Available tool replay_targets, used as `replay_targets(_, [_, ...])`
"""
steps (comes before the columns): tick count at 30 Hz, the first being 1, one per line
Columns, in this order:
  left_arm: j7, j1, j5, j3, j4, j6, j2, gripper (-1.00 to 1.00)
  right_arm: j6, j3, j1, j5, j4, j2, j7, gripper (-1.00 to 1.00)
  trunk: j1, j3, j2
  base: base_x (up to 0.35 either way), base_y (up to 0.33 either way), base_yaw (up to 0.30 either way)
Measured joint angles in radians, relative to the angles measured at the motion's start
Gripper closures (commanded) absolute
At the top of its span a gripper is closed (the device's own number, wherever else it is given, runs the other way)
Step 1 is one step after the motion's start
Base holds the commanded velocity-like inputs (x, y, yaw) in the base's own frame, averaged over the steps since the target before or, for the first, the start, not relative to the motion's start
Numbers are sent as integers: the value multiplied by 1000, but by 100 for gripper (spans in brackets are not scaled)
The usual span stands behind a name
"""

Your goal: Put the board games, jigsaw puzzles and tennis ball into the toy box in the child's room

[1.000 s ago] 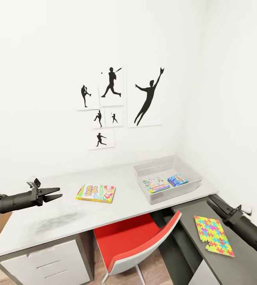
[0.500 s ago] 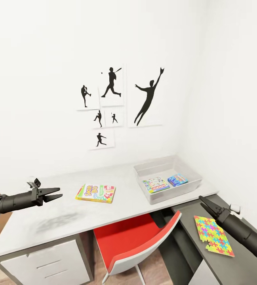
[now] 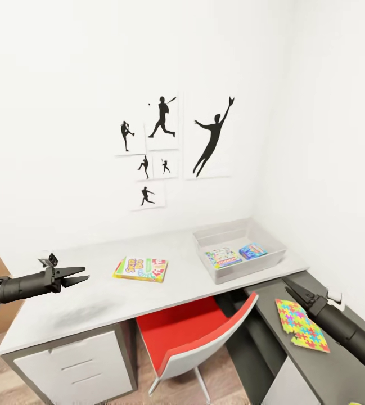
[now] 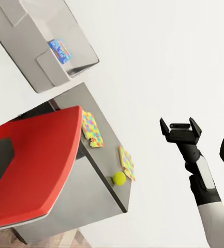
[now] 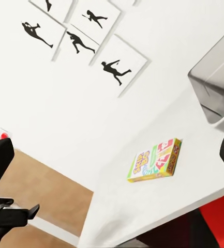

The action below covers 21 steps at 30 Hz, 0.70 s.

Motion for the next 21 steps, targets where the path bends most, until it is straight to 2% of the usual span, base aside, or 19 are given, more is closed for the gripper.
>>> replay_targets(10, [0,0,0,0,0,-1,1,-100,-1,0,0,0,-1,0,1,-100,0,0,0,-176,90,0])
replay_targets(21, [0,0,-1,0,0,-1,1,-100,0,0,0,0,0,0,3,-100,0,0,0,-145,225,0])
